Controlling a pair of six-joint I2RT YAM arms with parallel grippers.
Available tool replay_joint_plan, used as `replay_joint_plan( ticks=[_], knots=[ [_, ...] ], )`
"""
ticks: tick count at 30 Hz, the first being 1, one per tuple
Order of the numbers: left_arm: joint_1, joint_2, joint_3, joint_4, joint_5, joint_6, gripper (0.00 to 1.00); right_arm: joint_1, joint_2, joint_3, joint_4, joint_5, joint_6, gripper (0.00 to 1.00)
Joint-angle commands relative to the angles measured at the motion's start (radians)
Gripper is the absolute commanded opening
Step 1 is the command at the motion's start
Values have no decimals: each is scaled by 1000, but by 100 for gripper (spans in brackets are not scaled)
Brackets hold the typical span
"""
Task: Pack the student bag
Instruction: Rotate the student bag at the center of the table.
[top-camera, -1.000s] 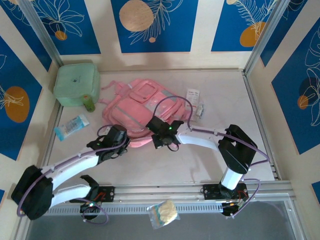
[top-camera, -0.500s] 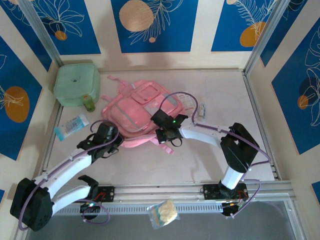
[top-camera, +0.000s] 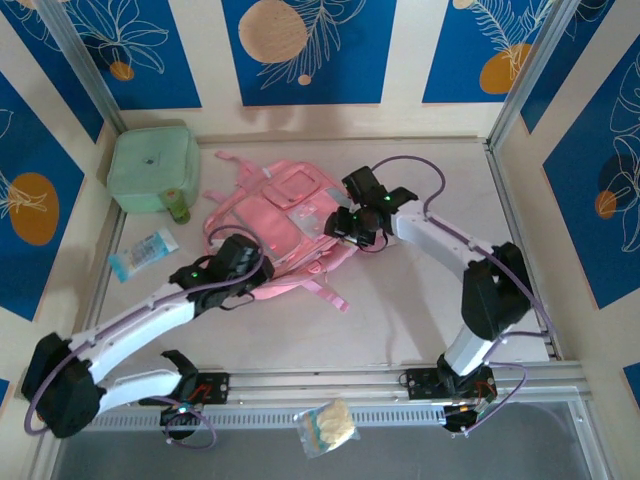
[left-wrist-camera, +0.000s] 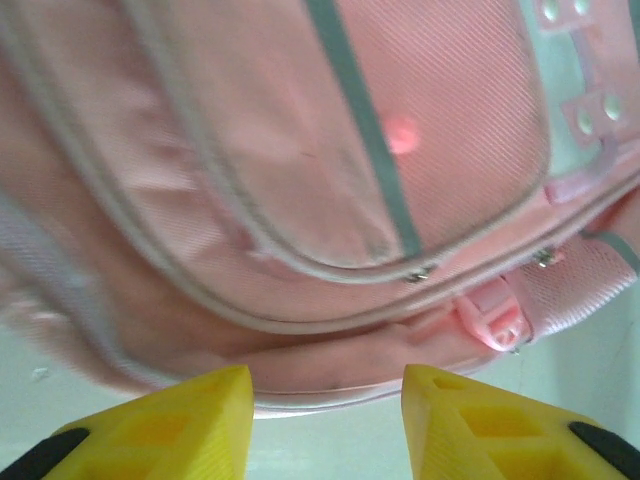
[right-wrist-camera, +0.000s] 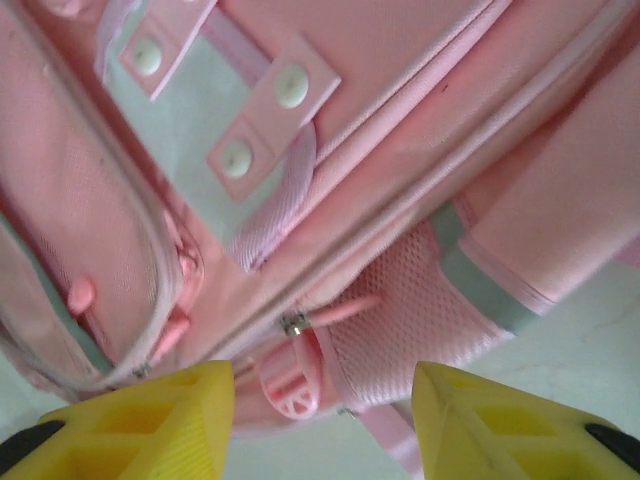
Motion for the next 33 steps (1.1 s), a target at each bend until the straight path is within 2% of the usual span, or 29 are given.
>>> replay_joint_plan(
  ticks=[1,8,12,16,20,27,33],
  knots=[
    [-35,75,67,69,-3,52,42,6,96,76,-36,-41,120,51],
    [-68,211,98,133,16,55,38,13,192,102,-46,21,217,56],
    [-74,230,85,132,19,57,36,14,194,79,-22,26,240,61],
    [-92,226,59,142,10,41,34,6,220,79,10,33,252,62],
    [-110,235,37,161,38,35,32,3,244,103,28,24,246,51],
    [-111,236,-30,147,-4,23,24,-12,201,75,81,20,252,24],
    [-105,277,-38,152,-8,23,21,-21,207,66,102,45,258,20]
  ],
)
